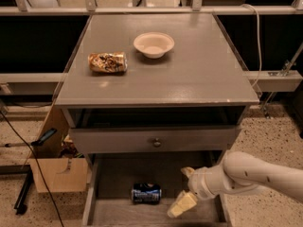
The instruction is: Pick pepsi can from middle drawer and place on counter
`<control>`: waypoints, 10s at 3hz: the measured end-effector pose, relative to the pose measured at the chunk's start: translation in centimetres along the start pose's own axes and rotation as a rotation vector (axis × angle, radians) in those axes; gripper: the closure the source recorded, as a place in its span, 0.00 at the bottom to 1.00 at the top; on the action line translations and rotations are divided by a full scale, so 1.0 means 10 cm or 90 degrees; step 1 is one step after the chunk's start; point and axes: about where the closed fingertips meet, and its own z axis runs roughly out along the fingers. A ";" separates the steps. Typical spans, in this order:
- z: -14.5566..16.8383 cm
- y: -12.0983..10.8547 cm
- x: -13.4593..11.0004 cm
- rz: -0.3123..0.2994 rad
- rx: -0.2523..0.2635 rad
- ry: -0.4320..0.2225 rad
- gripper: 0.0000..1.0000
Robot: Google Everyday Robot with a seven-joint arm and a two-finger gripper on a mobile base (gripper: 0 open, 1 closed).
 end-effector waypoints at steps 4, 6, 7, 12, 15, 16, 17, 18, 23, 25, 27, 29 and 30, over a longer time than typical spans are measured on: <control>1.21 -0.43 0.15 -0.026 0.029 -0.037 0.00; 1.61 -0.30 0.16 -0.039 0.010 -0.029 0.00; 1.74 -0.29 0.15 -0.048 -0.001 -0.030 0.25; 1.46 -0.32 0.06 -0.048 0.006 -0.037 1.00; -0.01 -0.02 -0.16 -0.076 0.033 -0.075 1.00; -0.30 0.17 -0.21 -0.085 0.036 -0.074 1.00; -0.60 0.37 -0.41 -0.109 0.056 -0.044 1.00; -1.20 0.53 -0.90 -0.163 0.111 0.004 1.00; -1.98 0.53 -1.61 -0.259 0.215 0.056 1.00; -2.91 0.20 -2.64 -0.307 0.260 0.062 1.00; -3.24 -0.15 -3.52 -0.335 0.260 0.047 1.00; -3.07 -0.60 -3.83 -0.333 0.253 0.035 1.00; -3.05 -0.67 -3.83 -0.328 0.253 0.037 1.00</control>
Offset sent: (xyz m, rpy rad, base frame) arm 0.0322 0.0167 -0.0735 0.0116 -0.0505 -0.0667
